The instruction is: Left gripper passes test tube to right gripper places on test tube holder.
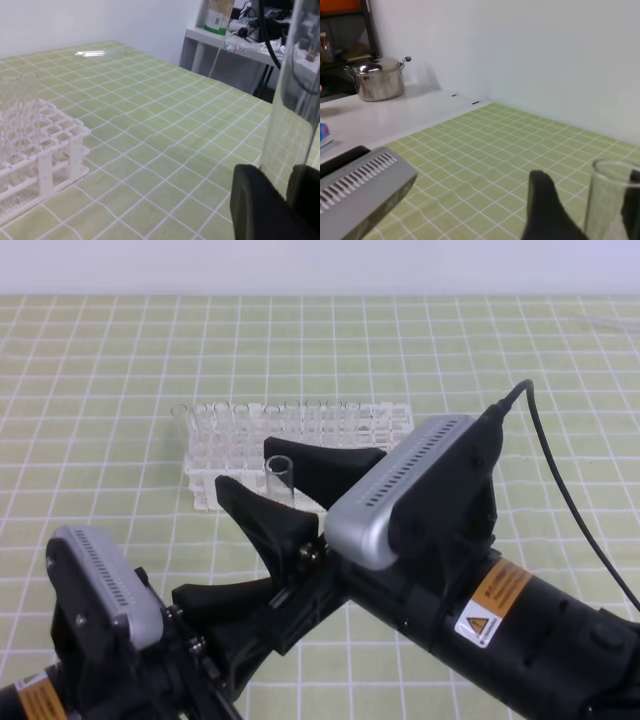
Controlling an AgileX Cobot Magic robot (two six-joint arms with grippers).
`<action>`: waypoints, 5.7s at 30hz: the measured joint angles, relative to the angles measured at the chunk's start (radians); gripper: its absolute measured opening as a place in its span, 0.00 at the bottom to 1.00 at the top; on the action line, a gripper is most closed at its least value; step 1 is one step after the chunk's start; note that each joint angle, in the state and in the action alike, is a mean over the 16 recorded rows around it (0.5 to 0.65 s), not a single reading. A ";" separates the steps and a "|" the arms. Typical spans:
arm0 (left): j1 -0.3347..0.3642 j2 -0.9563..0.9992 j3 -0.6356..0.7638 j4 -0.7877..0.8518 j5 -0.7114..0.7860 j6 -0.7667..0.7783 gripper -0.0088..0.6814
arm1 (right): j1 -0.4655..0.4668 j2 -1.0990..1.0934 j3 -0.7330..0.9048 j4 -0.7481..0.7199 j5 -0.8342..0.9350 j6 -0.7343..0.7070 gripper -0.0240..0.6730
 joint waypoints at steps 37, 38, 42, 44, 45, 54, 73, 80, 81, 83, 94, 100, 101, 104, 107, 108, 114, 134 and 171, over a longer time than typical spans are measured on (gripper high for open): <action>0.001 -0.015 0.000 0.007 -0.034 -0.001 0.55 | 0.000 -0.005 0.000 -0.014 0.010 0.027 0.15; 0.001 -0.021 0.000 0.010 -0.032 -0.002 0.56 | 0.000 -0.008 0.000 -0.007 0.012 0.019 0.15; 0.001 -0.071 0.000 0.037 -0.005 -0.003 0.49 | 0.000 -0.027 0.000 0.039 0.024 -0.030 0.15; 0.001 -0.111 0.000 0.055 0.025 -0.008 0.42 | 0.000 -0.040 0.000 0.070 0.031 -0.062 0.15; 0.001 -0.136 0.000 0.064 0.045 -0.014 0.38 | 0.000 -0.048 0.000 0.086 0.035 -0.080 0.15; 0.001 -0.457 0.001 0.137 0.340 -0.101 0.07 | 0.000 -0.127 0.003 0.269 0.084 -0.277 0.15; 0.001 -0.996 0.237 0.019 0.556 -0.183 0.01 | -0.001 -0.173 0.006 0.463 0.144 -0.485 0.15; 0.001 -0.998 0.284 0.027 0.625 -0.184 0.01 | -0.015 -0.174 0.007 0.526 0.132 -0.570 0.15; 0.001 -0.998 0.284 0.028 0.648 -0.184 0.01 | -0.020 -0.174 0.007 0.541 0.126 -0.590 0.15; 0.001 -0.997 0.284 0.032 0.695 -0.183 0.01 | -0.032 -0.174 0.007 0.573 0.113 -0.631 0.15; 0.001 -0.994 0.281 0.033 0.808 -0.183 0.01 | -0.160 -0.175 0.008 0.706 0.059 -0.802 0.15; 0.001 -0.995 0.284 0.034 0.809 -0.184 0.01 | -0.221 -0.175 0.008 0.713 0.064 -0.812 0.15; 0.001 -0.995 0.284 0.034 0.809 -0.184 0.01 | -0.228 -0.175 0.008 0.714 0.068 -0.812 0.15; 0.001 -0.996 0.285 0.034 0.807 -0.184 0.01 | -0.242 -0.175 0.008 0.714 0.078 -0.811 0.15; 0.001 -0.996 0.286 0.035 0.806 -0.184 0.01 | -0.249 -0.175 0.008 0.714 0.087 -0.810 0.15; 0.002 -0.997 0.287 0.035 0.806 -0.184 0.01 | -0.250 -0.175 0.008 0.713 0.090 -0.810 0.15; 0.002 -0.997 0.287 0.035 0.805 -0.184 0.01 | -0.264 -0.175 0.008 0.687 0.111 -0.789 0.15; 0.002 -0.997 0.285 0.034 0.808 -0.184 0.01 | -0.509 0.065 -0.047 -0.222 -0.047 0.095 0.15; 0.001 -0.996 0.284 0.034 0.810 -0.184 0.01 | -0.653 0.493 -0.281 -0.695 -0.236 0.507 0.15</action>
